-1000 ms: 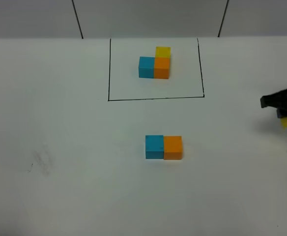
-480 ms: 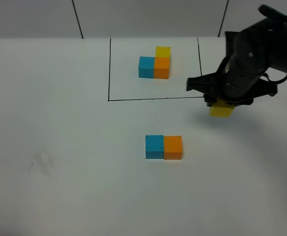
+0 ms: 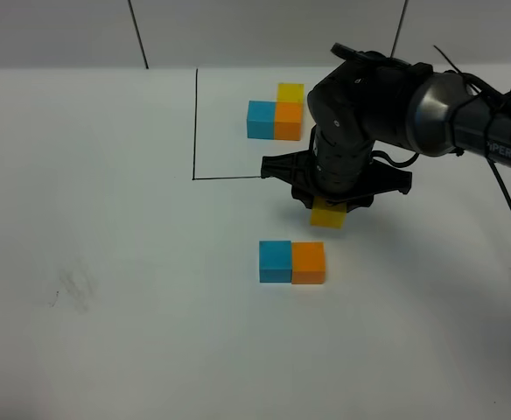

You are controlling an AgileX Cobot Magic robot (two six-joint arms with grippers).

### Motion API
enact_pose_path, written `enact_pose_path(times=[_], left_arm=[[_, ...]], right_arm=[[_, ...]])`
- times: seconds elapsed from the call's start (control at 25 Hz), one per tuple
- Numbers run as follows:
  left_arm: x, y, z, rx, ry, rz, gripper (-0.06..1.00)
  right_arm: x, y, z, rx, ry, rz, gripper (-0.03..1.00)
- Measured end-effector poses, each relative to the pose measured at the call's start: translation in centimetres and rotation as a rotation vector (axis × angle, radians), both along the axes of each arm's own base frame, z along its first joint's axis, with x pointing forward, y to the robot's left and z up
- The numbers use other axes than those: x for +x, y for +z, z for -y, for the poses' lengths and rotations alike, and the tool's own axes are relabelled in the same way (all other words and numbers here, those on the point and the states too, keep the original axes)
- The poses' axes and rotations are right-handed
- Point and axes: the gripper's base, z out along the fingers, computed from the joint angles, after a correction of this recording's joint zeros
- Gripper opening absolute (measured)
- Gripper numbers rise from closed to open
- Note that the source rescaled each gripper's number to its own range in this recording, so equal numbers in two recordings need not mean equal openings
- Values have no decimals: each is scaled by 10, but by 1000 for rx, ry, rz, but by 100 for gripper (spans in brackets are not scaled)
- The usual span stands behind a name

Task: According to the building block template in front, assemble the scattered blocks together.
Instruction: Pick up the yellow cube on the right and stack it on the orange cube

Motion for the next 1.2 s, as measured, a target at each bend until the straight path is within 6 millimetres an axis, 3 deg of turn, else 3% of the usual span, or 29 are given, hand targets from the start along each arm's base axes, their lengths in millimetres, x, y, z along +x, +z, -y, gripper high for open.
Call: enact_pose_path(times=[0.48,1.2], left_arm=[[0,0,0,0,0,0,54],[0,0,0,0,0,0,54]], right_arm=[[-5,-15,-19,-21,58,35,18],[-8,-54,-24,-81,65,-44,18]])
